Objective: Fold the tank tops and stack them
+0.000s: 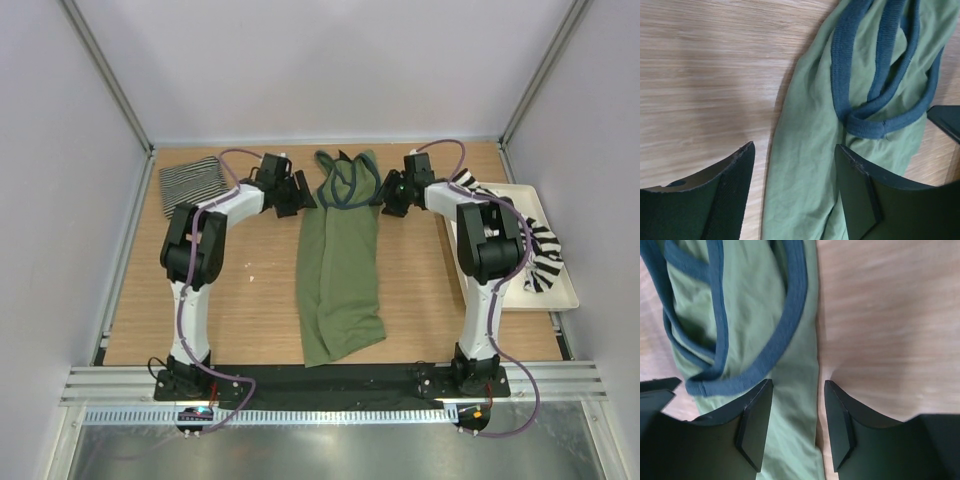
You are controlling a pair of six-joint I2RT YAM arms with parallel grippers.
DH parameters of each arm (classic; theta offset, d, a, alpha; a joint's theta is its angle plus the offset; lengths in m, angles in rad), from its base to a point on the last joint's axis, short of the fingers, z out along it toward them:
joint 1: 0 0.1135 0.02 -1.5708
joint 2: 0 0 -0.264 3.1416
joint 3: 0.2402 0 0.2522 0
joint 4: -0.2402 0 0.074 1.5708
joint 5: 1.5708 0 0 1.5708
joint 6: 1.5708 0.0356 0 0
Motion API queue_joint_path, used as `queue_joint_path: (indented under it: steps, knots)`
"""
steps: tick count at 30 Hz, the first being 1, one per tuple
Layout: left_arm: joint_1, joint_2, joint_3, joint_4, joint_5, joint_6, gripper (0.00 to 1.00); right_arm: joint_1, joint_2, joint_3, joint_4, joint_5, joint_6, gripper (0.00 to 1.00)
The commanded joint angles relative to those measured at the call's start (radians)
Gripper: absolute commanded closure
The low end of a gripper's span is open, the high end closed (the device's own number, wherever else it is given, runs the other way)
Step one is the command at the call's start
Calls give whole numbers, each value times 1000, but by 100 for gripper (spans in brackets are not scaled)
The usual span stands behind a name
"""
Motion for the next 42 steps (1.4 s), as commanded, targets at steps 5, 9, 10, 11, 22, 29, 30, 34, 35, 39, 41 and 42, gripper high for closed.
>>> queue_joint_path:
  steps: [5, 9, 10, 11, 22, 29, 30, 34, 35, 39, 41, 42]
  knots:
    - [3, 113, 139, 48, 71, -43, 37, -4, 124, 176, 19, 35, -4, 53]
    - [3, 175, 202, 55, 62, -70, 50, -4, 208, 272, -12, 35, 1, 73]
    - [3, 204, 216, 55, 61, -77, 54, -4, 227, 326, -21, 34, 1, 78]
    - [3, 221, 253, 58, 59, -89, 58, -4, 250, 355, -33, 32, -1, 86]
    - [20, 386, 600, -111, -51, -51, 48, -7, 318, 568, -132, 77, -76, 45]
    - [17, 24, 144, 2, -102, -43, 23, 5, -26, 186, -46, 63, -85, 36]
    - [14, -55, 98, 4, -105, -41, 23, 13, -119, 136, -38, 67, -84, 37]
    - [-9, -279, -191, -1, -133, -32, 23, 67, -348, -123, -99, 130, -100, 41]
    - [-16, -323, -242, -2, -140, -34, 23, 79, -389, -163, -140, 141, -103, 43]
    - [-80, -562, -477, -30, -177, -51, 23, 160, -598, -385, -234, 175, -111, 45]
    - [-121, -697, -592, -62, -241, -58, 23, 200, -711, -454, -279, 190, -97, 45]
    - [-164, -734, -629, -73, -243, -75, 25, 228, -745, -515, -294, 201, -72, 45]
